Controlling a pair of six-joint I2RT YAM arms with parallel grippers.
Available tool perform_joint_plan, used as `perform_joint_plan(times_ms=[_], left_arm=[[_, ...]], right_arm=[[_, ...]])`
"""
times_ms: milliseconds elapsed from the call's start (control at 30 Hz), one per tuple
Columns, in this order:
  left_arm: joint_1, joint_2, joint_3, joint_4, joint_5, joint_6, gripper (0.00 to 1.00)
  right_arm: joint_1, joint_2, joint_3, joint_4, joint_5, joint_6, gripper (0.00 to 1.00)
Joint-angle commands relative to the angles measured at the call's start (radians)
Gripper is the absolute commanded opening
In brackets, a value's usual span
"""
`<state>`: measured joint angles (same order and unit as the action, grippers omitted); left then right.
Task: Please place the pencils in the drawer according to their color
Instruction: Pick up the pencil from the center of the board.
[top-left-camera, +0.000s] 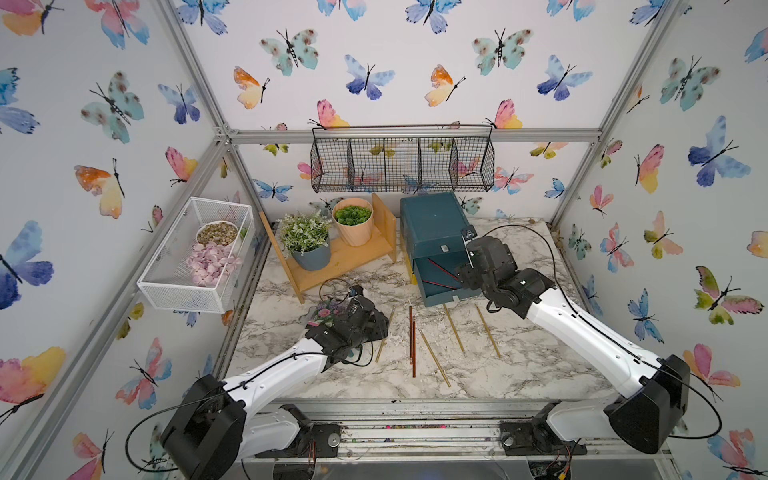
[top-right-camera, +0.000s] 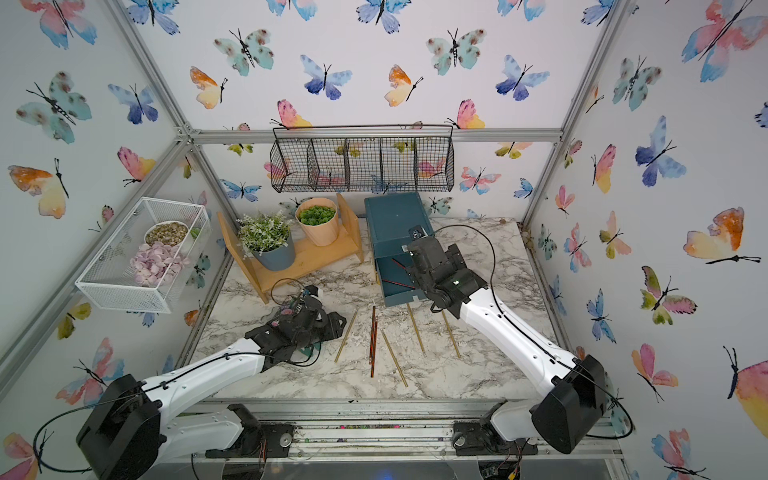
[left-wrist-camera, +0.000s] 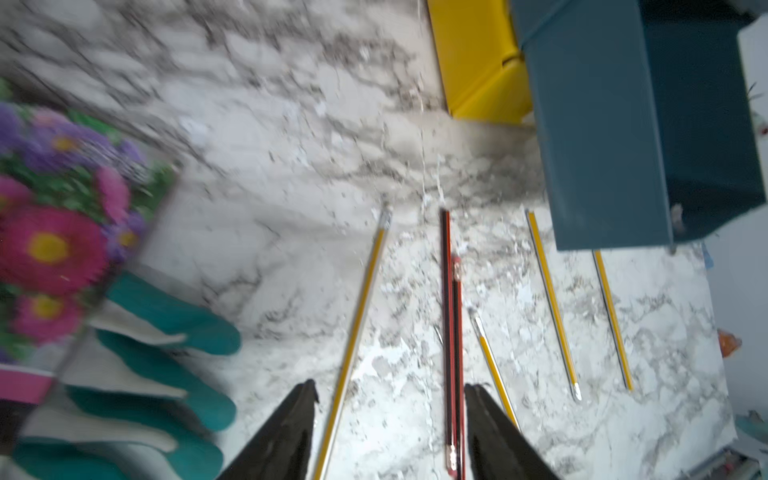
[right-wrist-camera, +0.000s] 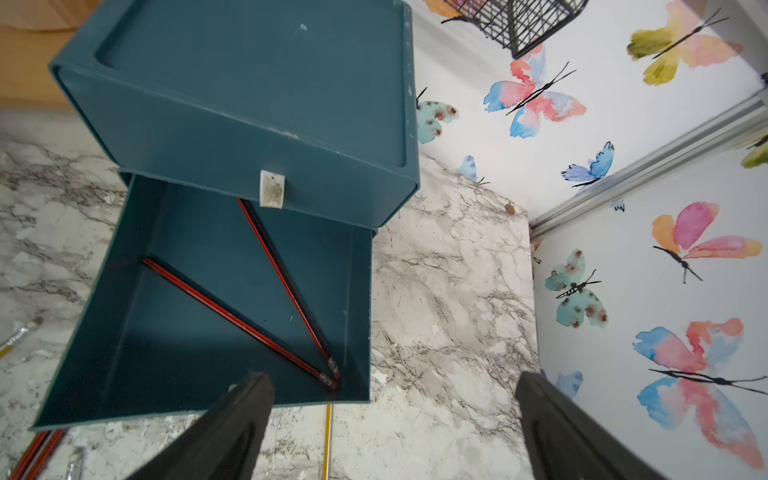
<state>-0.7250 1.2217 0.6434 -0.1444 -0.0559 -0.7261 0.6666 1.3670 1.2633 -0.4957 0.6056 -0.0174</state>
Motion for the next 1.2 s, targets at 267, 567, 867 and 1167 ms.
perform_joint_plan(times_ms=[267,567,867,1167], left_arm=[[-0.188,0.223,0.093,-0.085,0.072,0.128,0.46],[-0.259,0.339,0.187,-0.121,0.028,0.146,0.36],[-0.279,0.438,0.281,-0.223,0.003,0.145,0.29],[-0.299,0.486,0.338,-0.301,-0.033,0.14,0.27]], right_arm=[[-0.004,-0.22,-0.214,0.269,0.169,0.181,0.99],[-0.004,-0.265,-0.245,0.28,0.222,0.194,0.99],[-0.004,-0.262,-0.248,0.275,0.217,0.183,0.98],[-0.004,-0.26,-0.262,0.284,0.223,0.176,0.98]])
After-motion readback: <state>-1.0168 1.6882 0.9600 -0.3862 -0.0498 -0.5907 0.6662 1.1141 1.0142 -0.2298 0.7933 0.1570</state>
